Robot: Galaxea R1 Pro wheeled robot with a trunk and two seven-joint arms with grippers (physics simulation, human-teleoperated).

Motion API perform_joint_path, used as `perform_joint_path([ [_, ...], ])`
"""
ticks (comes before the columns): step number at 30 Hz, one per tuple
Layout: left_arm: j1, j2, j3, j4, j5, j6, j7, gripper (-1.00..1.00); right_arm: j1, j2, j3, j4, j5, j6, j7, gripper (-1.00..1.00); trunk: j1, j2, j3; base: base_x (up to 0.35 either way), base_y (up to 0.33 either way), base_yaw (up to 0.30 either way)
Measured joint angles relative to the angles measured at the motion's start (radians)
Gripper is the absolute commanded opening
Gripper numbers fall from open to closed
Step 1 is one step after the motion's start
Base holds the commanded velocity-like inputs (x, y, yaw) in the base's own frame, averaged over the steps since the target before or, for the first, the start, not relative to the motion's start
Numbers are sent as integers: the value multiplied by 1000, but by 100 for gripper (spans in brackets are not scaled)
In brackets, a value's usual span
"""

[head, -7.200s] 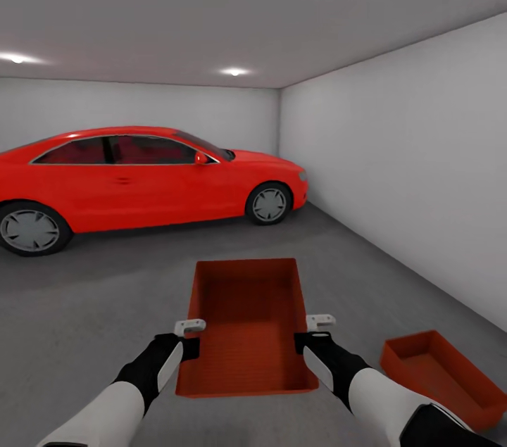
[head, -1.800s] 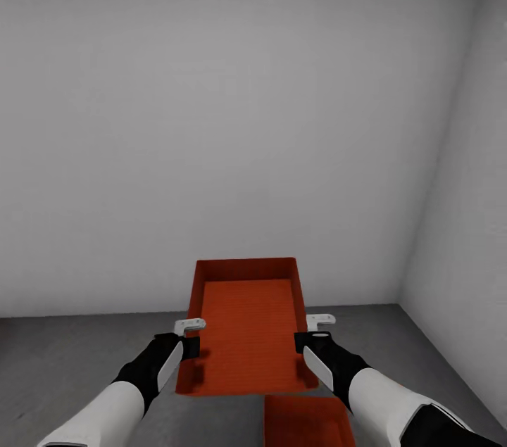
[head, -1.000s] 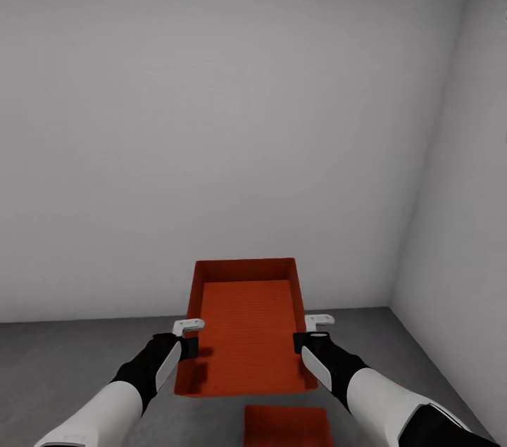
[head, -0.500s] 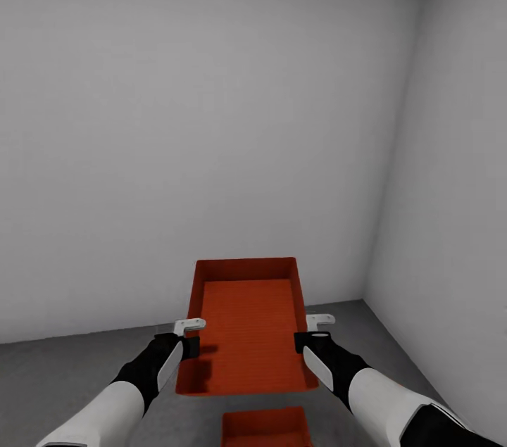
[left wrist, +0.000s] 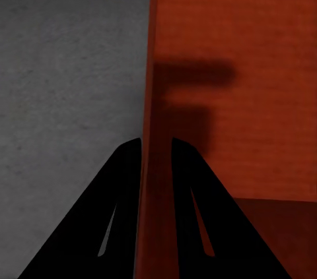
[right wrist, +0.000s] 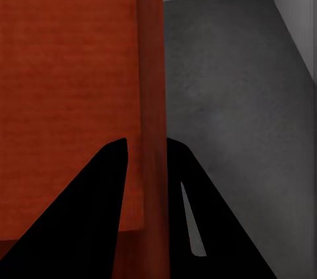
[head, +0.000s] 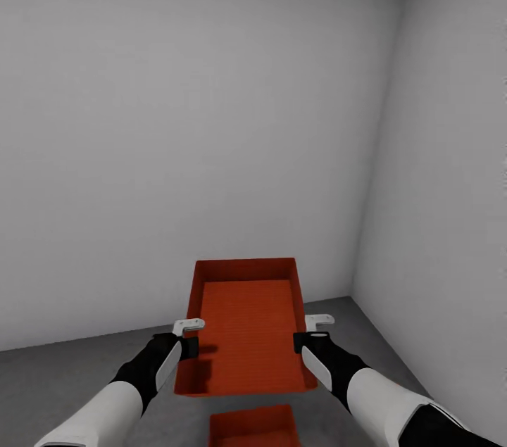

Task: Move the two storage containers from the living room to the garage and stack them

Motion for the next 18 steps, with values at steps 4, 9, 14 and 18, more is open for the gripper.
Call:
perform_joint_path([
  [4,0,0,0,0,0,0,0,-100,0,0,0,0,0,0,0,-100,0,0,0,0,-276,0],
  [9,0,-3,0,0,-1,-4,3,-100,0,-3,1,0,0,-5,3,-100,0,0,0,0,-240,0],
  [14,0,-11,0,0,0,-8,15,-100,0,-10,0,0,1,-8,15,-100,0,0,0,0,-61,120],
  [18,0,-10,-1,0,1,-8,14,-100,0,-10,0,0,1,-9,14,-100,0,0,0,0,-7,250],
])
